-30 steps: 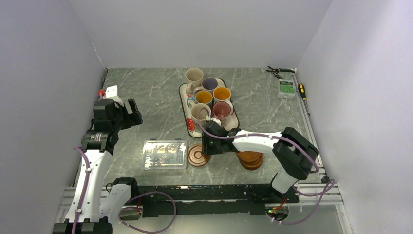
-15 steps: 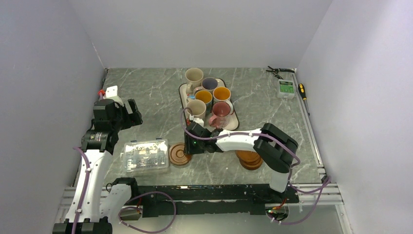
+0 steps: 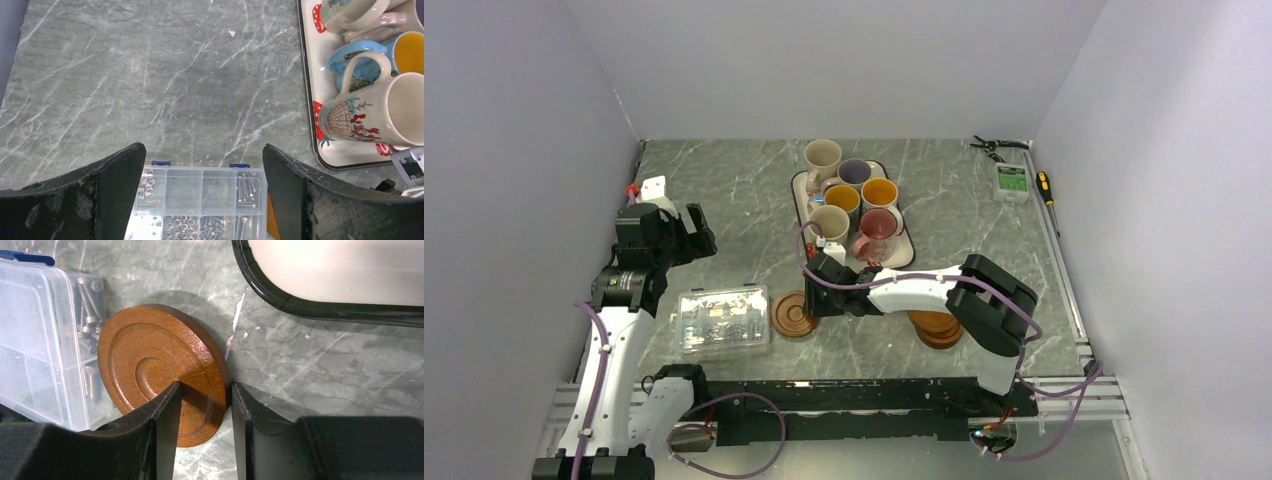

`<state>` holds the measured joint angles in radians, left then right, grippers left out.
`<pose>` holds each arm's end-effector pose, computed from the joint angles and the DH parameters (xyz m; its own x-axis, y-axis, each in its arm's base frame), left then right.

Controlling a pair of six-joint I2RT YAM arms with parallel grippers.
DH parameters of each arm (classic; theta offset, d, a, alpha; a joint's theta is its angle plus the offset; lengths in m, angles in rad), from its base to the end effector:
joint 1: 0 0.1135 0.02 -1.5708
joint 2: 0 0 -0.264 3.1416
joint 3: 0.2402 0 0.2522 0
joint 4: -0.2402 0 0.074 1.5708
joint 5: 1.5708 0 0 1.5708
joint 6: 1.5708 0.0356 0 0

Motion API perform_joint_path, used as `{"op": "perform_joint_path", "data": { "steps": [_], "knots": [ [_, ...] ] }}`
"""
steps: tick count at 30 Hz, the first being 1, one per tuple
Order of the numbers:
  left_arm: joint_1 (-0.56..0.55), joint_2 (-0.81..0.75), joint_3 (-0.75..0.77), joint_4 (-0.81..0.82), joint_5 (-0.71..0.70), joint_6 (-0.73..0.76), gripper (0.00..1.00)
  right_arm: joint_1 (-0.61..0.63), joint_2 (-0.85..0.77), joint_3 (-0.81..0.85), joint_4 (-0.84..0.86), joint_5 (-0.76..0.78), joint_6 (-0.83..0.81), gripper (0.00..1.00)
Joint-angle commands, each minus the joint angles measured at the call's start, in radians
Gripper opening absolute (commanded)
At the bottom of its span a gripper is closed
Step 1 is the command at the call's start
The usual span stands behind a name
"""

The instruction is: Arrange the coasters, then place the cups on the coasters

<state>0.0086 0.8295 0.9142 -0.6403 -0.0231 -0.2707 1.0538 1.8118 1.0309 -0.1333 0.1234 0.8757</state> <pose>0.1738 0.0023 0.3309 -0.5007 -0.2716 -0.8219 -0.1682 0.9619 -0.2154 0.1847 0.3160 0.1535 -0.8848 -0.0141 -0.4658 -0.2281 0.8848 0.4064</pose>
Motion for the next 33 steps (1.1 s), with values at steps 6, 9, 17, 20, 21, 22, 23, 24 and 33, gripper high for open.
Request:
{"op": "perform_joint_path", "data": {
  "steps": [6,9,17,20,21,22,23,24,33],
  "knots": [
    [-0.003,-0.003,0.023,0.02,0.014,0.007,0.94,0.0,-0.052,-0.022,-0.066,0.061,-0.004,0.57],
    [-0.003,-0.005,0.023,0.019,0.014,0.006,0.94,0.0,-0.068,-0.024,-0.075,0.066,-0.012,0.64],
    [-0.004,-0.027,0.035,-0.003,-0.029,-0.004,0.94,0.002,-0.19,-0.069,-0.129,0.087,-0.027,0.68],
    [-0.003,-0.065,0.025,0.006,-0.052,-0.005,0.94,0.002,-0.27,-0.085,-0.177,0.119,-0.03,0.68],
    [-0.004,-0.076,0.021,0.01,-0.06,-0.007,0.94,0.003,-0.298,-0.088,-0.204,0.135,-0.031,0.68],
    [-0.003,-0.087,0.017,0.015,-0.07,-0.007,0.94,0.002,-0.333,-0.089,-0.232,0.152,-0.035,0.68],
    [-0.004,-0.095,0.014,0.02,-0.074,-0.007,0.94,0.002,-0.355,-0.088,-0.272,0.173,-0.035,0.69],
    [-0.004,-0.101,0.01,0.022,-0.079,-0.008,0.94,0.001,-0.377,-0.079,-0.318,0.193,-0.035,0.69],
    [-0.004,-0.092,0.013,0.021,-0.072,-0.008,0.94,-0.079,-0.519,-0.013,-0.837,0.356,-0.003,0.73]
  ]
}}
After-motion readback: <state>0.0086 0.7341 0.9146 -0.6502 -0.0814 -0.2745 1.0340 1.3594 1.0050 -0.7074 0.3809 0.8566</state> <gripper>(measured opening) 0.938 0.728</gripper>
